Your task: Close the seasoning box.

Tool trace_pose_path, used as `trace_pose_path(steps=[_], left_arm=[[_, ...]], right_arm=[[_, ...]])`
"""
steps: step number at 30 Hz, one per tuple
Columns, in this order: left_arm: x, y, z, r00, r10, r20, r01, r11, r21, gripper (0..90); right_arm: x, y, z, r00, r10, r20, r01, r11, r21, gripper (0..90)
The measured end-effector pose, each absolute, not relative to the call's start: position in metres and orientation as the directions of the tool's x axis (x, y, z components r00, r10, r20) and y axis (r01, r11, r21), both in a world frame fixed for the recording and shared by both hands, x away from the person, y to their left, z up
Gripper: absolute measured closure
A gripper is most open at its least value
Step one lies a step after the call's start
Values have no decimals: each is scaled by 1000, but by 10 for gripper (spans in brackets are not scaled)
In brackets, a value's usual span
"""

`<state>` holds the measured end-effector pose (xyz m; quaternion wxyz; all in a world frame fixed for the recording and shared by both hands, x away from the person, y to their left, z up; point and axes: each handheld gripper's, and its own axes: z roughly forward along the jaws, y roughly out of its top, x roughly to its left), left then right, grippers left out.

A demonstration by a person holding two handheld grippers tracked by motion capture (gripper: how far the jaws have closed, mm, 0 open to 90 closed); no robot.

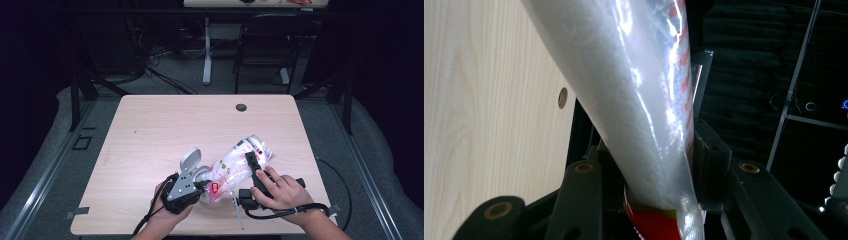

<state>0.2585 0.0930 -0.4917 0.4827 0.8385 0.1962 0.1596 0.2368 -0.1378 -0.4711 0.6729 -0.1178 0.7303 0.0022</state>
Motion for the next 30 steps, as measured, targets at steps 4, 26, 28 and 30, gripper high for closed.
trace_pose_path(steps=[4,26,28,30], left_arm=[[259,93,-492,872,483,78,174,-456,873,885],[258,94,-489,872,484,74,174,-446,878,884],[258,94,-489,872,484,72,174,-445,879,883],[258,94,-489,872,484,71,174,-444,879,884]], right_arm=[[237,-137,-471,-66,-167,-984,-175,973,-154,648],[236,-136,-467,-51,-156,-986,-187,972,-144,662],[235,-135,-466,-50,-161,-986,-175,973,-150,663],[235,-135,-466,-48,-162,-986,-175,973,-151,665]])
